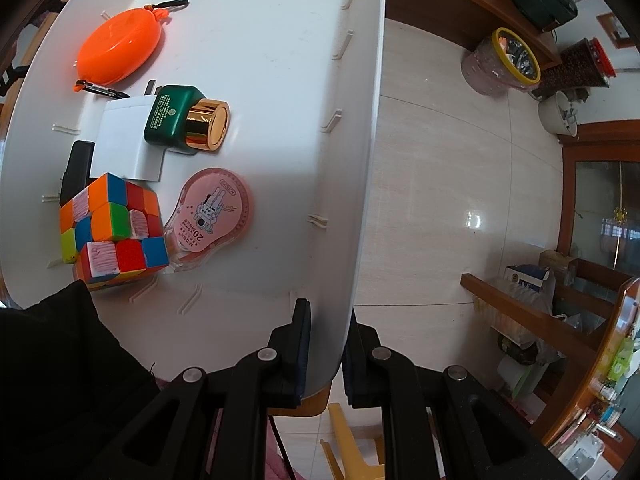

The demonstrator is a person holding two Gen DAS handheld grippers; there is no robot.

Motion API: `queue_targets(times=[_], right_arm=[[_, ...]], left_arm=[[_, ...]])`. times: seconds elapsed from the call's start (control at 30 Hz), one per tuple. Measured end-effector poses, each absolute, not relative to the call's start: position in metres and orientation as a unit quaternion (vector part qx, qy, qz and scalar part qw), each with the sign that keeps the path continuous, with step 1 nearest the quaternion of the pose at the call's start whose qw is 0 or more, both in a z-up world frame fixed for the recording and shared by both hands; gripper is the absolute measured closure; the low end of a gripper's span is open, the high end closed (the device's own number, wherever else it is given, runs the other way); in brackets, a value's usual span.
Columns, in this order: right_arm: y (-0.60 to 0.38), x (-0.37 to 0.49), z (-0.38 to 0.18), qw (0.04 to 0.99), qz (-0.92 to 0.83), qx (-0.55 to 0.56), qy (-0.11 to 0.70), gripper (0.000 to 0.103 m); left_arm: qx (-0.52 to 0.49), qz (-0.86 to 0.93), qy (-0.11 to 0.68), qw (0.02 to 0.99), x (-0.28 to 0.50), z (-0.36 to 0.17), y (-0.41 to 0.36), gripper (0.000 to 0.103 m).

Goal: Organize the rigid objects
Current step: 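Carry the screen device with the left gripper over the tray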

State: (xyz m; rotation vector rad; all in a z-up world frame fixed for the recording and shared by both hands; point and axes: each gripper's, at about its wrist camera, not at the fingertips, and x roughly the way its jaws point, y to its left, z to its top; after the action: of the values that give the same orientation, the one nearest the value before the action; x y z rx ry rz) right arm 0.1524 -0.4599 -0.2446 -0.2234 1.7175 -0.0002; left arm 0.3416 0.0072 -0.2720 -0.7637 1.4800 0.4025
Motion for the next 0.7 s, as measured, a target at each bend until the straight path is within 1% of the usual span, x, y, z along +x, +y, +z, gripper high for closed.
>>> queue_targets(times=[0.3,0.7], right_arm=[[-0.463,0.150,-0.243,0.649,0.003,-0.094,0.755,0.089],[-0.461,0.142,-0.239,0.663,0.016,-0.101,0.742,0.089]], left_arm=[[-0.352,0.178,0.649,0.650,0.329,-0.270,0.014,0.009],[-0.357,0.174,0.654,0.643,0.283,-0.256,0.010,0.009]])
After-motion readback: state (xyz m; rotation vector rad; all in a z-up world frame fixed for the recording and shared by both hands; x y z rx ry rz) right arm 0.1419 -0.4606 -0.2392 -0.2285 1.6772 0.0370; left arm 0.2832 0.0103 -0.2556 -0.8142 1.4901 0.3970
